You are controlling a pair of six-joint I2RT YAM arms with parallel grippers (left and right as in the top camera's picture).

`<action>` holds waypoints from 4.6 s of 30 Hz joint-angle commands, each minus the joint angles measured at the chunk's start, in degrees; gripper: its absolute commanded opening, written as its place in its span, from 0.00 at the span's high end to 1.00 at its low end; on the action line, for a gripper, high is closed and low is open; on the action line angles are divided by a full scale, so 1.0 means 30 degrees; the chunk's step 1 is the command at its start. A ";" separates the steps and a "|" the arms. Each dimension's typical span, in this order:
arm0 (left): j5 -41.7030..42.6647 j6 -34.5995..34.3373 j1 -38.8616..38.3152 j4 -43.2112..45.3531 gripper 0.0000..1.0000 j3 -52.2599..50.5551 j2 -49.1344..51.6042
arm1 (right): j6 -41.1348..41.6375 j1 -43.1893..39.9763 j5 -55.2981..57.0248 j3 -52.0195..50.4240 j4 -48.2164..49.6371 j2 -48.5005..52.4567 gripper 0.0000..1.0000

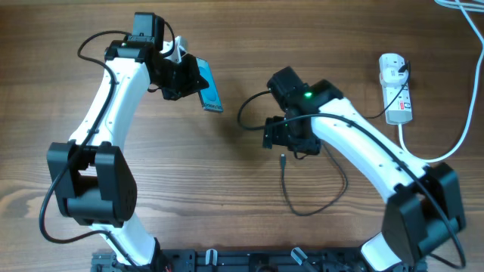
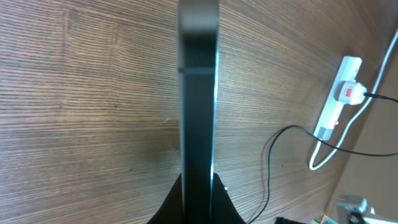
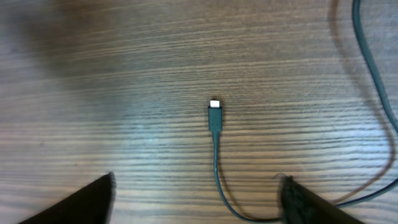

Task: Plug charger to phone and switch on socket
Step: 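Lower the right gripper onto the USB-C cable end on the table, then close the right gripper on the USB-C plug, then lift the plug with the right gripper up to the phone's bottom port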

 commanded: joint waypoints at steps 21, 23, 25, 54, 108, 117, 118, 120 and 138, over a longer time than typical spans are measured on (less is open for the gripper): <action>-0.0342 0.0452 -0.0058 -0.0044 0.96 0.0102 -0.0590 | 0.1566 0.2120 0.2004 -0.4750 -0.0787 -0.3133 0.22; -0.0342 0.0444 -0.0058 -0.0015 0.96 0.0102 -0.0590 | 0.1049 0.2018 0.1989 -0.4758 0.0240 -0.3526 0.22; -0.0342 0.0452 -0.0058 0.0022 0.96 0.0102 -0.0590 | 0.0984 0.2025 0.2011 -0.4838 0.1654 -0.3468 0.18; -0.0335 0.0444 -0.0058 -0.0007 0.96 0.0102 -0.0590 | 0.0860 0.2025 0.2142 -0.6113 0.6827 0.1100 0.44; -0.0328 0.0444 -0.0058 -0.0073 0.96 0.0102 -0.0590 | 0.1209 0.2033 0.1071 -0.6120 0.6572 0.2018 0.85; -0.0321 0.0444 -0.0058 -0.0270 0.96 0.0102 -0.0590 | 0.0991 0.2025 0.1056 -0.6113 0.6615 0.2011 0.96; -0.0321 0.0444 -0.0058 -0.0270 0.96 0.0102 -0.0590 | 0.0823 0.2018 0.0984 -0.6113 0.6608 0.1931 0.96; -0.0291 0.0444 -0.0058 -0.0262 0.96 0.0102 -0.0590 | 0.0685 0.2025 0.0984 -0.6025 0.6397 0.1647 0.96; 1.0367 0.2506 -0.4022 0.6834 0.96 0.0102 -0.2477 | -0.4299 0.2477 -0.5814 -0.5362 0.3512 -1.0637 0.96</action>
